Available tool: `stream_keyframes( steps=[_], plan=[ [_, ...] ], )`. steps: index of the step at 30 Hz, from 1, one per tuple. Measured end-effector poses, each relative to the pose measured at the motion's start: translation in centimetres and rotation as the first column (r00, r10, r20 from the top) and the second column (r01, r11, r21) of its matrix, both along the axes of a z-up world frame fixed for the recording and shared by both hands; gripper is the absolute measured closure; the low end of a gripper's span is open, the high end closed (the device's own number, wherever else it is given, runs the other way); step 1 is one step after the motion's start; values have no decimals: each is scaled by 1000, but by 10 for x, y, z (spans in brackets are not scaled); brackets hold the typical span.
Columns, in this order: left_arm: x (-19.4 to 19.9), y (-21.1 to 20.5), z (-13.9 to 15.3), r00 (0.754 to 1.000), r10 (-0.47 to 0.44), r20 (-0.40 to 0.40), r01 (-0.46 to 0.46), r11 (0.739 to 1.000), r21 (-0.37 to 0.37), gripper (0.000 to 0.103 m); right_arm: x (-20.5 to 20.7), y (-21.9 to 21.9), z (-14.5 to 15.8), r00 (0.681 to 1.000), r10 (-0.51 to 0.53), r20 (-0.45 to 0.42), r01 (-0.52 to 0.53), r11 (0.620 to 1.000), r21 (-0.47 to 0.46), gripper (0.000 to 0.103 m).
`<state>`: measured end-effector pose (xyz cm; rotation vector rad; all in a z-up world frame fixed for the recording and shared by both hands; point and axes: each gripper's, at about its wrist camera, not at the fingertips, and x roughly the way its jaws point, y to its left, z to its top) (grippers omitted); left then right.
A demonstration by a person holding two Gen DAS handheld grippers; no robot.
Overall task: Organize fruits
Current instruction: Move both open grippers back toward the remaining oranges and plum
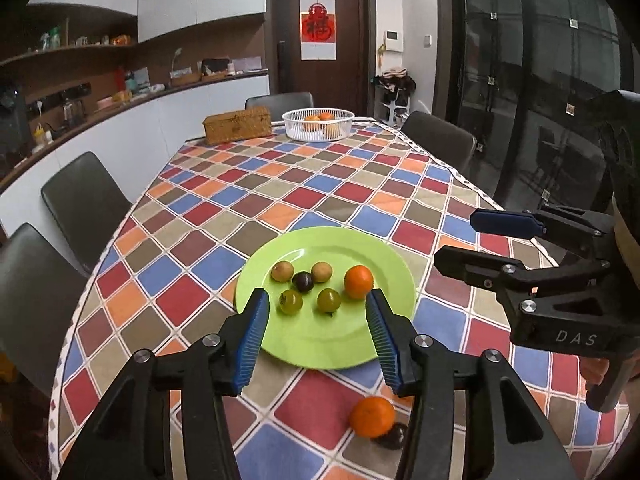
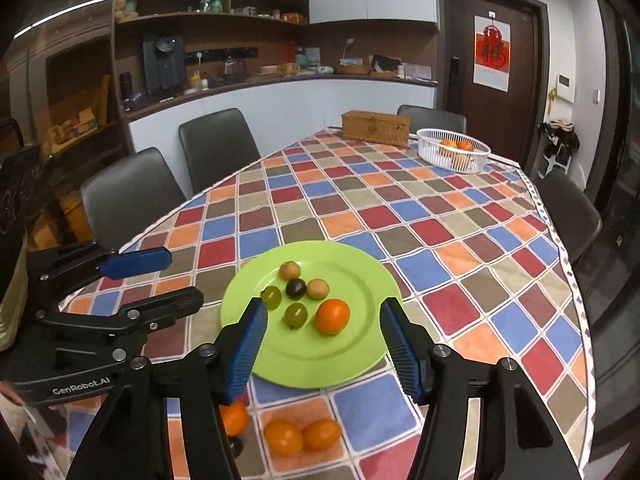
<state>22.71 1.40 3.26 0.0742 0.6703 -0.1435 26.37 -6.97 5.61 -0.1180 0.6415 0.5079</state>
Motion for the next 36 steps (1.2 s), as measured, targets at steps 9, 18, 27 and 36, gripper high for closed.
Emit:
stream_keyframes(
  steps=[9,18,27,36],
  plan=[
    [-35,-14,-6,999,-50,-6,50,998,33,51,-36,-5,-1,999,30,20,-30,999,-30,44],
    [-61,-17,-30,996,-80,-45,80,997,13,51,-66,-7,-17,999,46,5,-46,997,-65,44],
    [-58,-18,-61,982,-127,-136,126,992,-13,51,-76,-7,-46,996,44,-72,-50,995,-86,44],
    [-37,-14,-82,954,-197,-226,186,980,-73,51,-65,-7,-70,987,15,-158,-29,995,-91,44]
  ],
)
